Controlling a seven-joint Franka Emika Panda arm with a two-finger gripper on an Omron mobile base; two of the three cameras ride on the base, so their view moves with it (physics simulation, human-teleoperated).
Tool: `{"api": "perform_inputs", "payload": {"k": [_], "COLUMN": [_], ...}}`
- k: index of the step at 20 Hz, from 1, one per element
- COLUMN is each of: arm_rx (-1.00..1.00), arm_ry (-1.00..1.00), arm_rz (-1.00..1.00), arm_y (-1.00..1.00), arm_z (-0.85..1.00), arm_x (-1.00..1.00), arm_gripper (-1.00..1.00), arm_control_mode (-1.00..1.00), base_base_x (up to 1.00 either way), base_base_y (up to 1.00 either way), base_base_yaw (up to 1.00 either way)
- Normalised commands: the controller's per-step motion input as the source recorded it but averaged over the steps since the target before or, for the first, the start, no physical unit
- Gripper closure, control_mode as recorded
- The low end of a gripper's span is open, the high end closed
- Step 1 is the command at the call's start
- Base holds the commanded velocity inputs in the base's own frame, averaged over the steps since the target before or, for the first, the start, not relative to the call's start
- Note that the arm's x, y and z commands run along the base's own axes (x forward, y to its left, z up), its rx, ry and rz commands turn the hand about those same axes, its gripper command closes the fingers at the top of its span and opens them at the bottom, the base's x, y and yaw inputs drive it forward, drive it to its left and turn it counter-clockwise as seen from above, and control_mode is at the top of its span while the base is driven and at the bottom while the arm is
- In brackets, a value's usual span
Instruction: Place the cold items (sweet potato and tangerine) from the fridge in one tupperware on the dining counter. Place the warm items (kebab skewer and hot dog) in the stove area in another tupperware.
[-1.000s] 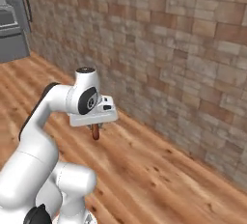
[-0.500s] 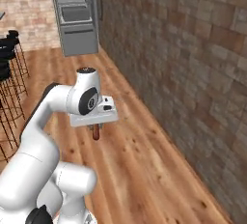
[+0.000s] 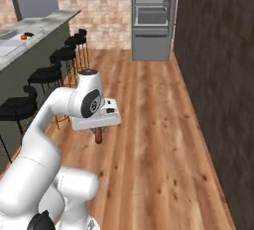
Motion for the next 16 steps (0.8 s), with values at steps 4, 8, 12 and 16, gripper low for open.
{"api": "perform_inputs", "payload": {"k": [4,8,12,16], "arm_rx": [0.00,0.00,0.00,0.00], "arm_ry": [0.00,0.00,0.00,0.00], "arm_rz": [0.00,0.00,0.00,0.00], "arm_y": [0.00,0.00,0.00,0.00], "arm_z": [0.00,0.00,0.00,0.00], "arm_x": [0.00,0.00,0.00,0.00], "arm_gripper": [1.00,1.00,1.00,1.00], "arm_control_mode": [1.00,1.00,1.00,1.00], "base_base_x": [1.00,1.00,1.00,1.00], "base_base_y": [-0.34,-0.34,-0.39,-0.52], "base_base_yaw": [0.58,0.55,0.54,0.50]}}
